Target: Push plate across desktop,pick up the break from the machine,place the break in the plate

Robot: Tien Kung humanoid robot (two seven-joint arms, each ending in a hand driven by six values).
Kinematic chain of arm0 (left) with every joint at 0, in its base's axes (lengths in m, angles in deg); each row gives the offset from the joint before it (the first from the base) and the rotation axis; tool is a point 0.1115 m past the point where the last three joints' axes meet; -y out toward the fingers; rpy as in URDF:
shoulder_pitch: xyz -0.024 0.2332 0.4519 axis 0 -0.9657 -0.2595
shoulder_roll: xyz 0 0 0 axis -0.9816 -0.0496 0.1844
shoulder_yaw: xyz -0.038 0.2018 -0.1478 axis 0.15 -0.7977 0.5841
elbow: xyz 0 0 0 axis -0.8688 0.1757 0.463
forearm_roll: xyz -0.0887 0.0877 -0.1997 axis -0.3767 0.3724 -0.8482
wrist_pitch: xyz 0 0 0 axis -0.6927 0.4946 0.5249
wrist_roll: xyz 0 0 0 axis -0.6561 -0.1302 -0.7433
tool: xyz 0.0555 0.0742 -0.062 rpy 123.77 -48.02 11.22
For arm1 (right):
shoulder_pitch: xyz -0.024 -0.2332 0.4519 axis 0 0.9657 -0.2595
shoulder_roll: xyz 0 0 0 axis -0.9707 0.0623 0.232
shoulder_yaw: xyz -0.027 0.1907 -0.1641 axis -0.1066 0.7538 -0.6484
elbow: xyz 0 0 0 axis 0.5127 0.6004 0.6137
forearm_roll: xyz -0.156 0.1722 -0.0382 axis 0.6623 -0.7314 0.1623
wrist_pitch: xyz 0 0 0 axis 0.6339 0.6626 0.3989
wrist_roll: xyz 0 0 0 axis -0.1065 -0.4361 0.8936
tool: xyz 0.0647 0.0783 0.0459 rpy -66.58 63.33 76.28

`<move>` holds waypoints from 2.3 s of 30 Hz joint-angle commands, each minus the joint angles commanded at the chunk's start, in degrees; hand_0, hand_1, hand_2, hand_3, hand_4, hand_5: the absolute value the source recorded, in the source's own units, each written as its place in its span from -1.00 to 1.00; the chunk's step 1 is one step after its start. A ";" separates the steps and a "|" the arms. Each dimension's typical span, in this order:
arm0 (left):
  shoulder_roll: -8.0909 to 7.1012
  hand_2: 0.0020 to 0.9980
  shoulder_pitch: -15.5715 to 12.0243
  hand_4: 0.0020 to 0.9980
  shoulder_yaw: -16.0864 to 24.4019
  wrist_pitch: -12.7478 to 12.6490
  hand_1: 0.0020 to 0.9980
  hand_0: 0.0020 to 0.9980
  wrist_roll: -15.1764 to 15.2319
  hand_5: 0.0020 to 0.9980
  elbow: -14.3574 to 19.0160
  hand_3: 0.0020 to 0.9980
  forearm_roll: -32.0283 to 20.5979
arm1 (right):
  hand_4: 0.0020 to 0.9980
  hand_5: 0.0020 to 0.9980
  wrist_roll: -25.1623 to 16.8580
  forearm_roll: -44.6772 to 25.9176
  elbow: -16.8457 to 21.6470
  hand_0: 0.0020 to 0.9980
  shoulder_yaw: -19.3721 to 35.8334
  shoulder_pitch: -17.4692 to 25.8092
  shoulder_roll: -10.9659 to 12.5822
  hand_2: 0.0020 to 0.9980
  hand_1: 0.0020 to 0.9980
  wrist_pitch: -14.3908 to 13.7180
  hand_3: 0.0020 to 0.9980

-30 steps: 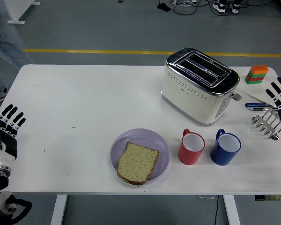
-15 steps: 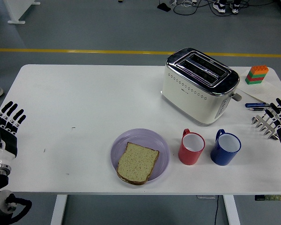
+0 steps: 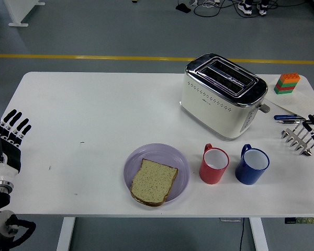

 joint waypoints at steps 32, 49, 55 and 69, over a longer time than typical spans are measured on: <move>-0.22 0.58 0.32 -0.04 -0.66 0.56 0.51 0.53 -1.11 1.00 -0.01 0.44 0.47 | 0.13 -0.17 0.86 0.87 0.43 0.41 3.55 0.23 -0.06 0.40 0.37 3.44 0.34; -0.45 0.58 2.28 -0.03 -1.50 0.66 0.51 0.54 -1.17 1.00 -0.23 0.43 0.39 | 0.13 -0.17 1.29 1.08 1.12 0.40 5.38 -0.06 -0.13 0.39 0.36 4.61 0.32; -0.38 0.57 2.28 -0.04 -1.34 0.74 0.50 0.53 -1.15 1.00 -0.23 0.43 0.37 | 0.13 -0.17 1.28 1.18 1.06 0.40 5.66 0.12 -0.14 0.39 0.36 4.77 0.31; -0.28 0.56 1.83 -0.03 -1.02 0.79 0.50 0.54 -1.25 1.00 -0.30 0.42 0.26 | 0.13 -0.17 1.38 1.28 0.96 0.39 5.65 0.27 -0.25 0.38 0.35 4.97 0.29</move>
